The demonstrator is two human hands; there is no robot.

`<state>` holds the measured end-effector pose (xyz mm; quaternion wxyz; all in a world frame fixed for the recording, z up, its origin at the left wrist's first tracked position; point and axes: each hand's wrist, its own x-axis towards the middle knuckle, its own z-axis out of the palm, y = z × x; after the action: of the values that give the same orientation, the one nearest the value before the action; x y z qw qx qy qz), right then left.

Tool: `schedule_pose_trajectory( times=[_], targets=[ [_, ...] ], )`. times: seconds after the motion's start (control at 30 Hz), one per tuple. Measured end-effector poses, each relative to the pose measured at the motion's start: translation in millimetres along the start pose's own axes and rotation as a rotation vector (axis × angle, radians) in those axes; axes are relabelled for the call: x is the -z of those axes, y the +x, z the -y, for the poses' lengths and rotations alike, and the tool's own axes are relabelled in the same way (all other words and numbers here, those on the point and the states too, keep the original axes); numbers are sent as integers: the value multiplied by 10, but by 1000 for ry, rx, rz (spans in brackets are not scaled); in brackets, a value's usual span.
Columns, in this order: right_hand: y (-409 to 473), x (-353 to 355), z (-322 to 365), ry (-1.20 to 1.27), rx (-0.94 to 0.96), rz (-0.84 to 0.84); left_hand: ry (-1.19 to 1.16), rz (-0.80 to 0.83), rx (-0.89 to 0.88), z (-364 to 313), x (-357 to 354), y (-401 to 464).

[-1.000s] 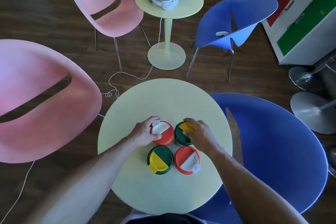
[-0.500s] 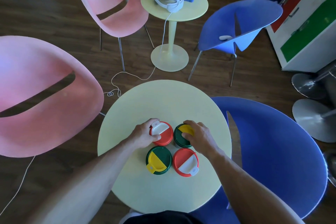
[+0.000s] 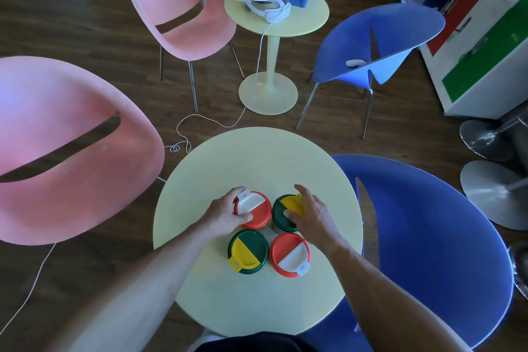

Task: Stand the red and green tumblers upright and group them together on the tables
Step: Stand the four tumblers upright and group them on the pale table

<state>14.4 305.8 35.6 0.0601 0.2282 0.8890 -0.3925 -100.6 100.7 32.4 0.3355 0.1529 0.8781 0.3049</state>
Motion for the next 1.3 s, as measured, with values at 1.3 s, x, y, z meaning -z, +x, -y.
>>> schedule_pose_trajectory(
  times=[1.3],
  targets=[
    [-1023, -460, -286, 19, 81, -113, -46, -181, -162, 342, -608, -835]
  ],
)
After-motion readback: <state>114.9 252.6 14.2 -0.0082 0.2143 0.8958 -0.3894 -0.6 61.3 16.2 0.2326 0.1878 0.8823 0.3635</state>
